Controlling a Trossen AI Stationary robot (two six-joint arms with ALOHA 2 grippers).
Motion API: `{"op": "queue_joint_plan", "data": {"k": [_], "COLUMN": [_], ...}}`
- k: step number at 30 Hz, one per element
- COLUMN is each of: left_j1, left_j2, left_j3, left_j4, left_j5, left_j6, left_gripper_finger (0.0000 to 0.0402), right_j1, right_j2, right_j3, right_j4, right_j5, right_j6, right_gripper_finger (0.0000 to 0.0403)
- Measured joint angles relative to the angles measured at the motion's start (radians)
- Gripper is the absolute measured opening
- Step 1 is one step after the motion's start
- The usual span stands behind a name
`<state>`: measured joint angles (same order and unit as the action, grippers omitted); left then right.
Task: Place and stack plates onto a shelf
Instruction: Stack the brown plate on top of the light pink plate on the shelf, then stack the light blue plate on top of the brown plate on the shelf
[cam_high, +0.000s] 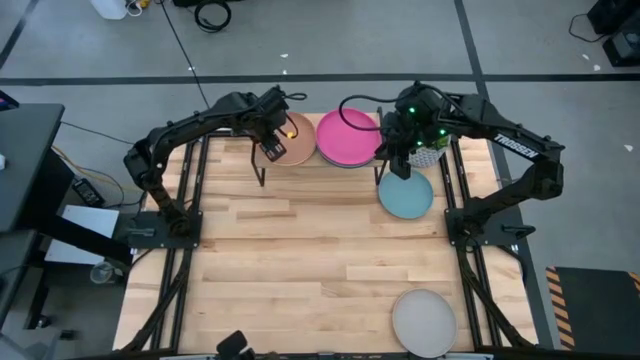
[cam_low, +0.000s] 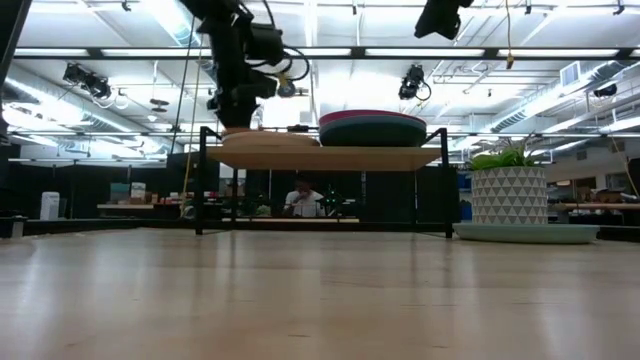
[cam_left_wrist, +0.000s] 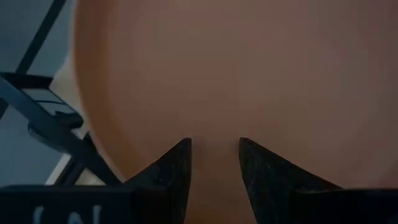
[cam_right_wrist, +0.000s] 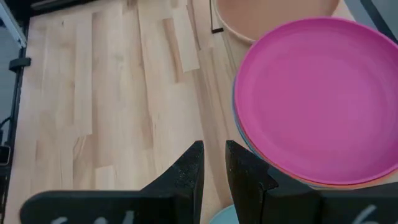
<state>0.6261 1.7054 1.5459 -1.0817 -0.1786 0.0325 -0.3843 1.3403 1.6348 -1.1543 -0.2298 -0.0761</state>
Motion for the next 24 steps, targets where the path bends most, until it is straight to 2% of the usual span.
{"op": "queue_joint_plan", "data": {"k": [5,9,18,21,24], "left_j1": [0.013,0.004,0.0,-0.025,-0.078], "left_j2": [-0.002,0.001,0.001,0.001,0.0], "left_j3": [-0.041,-0.023,0.188,0.251,0.287], "left_j4": [0.08,0.101,-0.043,-0.061,-0.061], "left_j5": [0.047,0.035,0.025,0.154,0.3], "left_j6": [0.0,0.002,0.065,0.095,0.118], "left_gripper_finger": [0.0141,0.0141,0.0141,0.0141,0.0141], "right_j1": [0.0,0.0,0.0,0.0,0.0], "right_j2": [-0.008,-0.011,-0.015,-0.015,-0.014], "right_j3": [0.0,0.0,0.0,0.0,0.0], "right_j4": [0.026,0.029,0.004,-0.023,-0.124], "right_j5": [0.0,0.008,0.022,0.026,0.013], "right_j6": [0.008,0.009,-0.004,-0.005,-0.011], "right_gripper_finger": [0.0073,0.0073,0.0073,0.0073,0.0073]}}
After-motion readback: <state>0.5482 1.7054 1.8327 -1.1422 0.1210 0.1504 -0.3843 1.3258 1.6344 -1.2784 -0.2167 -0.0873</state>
